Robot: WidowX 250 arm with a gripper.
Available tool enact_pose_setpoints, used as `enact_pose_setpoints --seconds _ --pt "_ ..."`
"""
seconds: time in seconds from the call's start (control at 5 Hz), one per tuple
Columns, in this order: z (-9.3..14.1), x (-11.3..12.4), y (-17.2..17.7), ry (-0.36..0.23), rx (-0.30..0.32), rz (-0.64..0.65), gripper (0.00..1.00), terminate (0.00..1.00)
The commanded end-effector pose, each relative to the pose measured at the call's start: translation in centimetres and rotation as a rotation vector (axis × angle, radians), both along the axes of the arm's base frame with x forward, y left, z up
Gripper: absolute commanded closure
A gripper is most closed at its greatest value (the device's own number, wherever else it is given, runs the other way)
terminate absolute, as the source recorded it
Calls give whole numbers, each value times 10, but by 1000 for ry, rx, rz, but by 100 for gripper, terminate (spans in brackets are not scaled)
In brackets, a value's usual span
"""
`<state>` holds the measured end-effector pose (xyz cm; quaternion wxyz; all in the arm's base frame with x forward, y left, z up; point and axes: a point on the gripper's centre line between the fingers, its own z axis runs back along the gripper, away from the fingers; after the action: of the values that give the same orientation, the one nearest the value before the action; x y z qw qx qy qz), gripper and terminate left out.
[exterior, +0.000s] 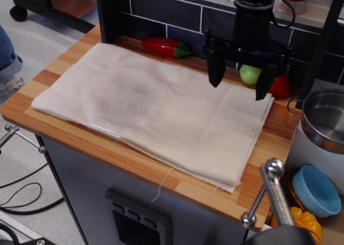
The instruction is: Fold cloth in half
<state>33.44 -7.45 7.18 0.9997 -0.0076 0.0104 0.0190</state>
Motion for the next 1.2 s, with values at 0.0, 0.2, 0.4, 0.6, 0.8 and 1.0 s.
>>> enact_pose_setpoints --seconds 0.0,0.2,0.4,0.6,0.8,1.0 --pt "0 0 0 0 0 0 0 0" --pt "-7 5 2 -30 -13 14 0 0" --pt "-11 15 6 -60 -11 26 0 0" --pt "-14 21 7 -76 -9 32 0 0" --pt "-21 21 8 -71 -5 35 0 0" --pt "-31 18 6 -92 4 38 0 0"
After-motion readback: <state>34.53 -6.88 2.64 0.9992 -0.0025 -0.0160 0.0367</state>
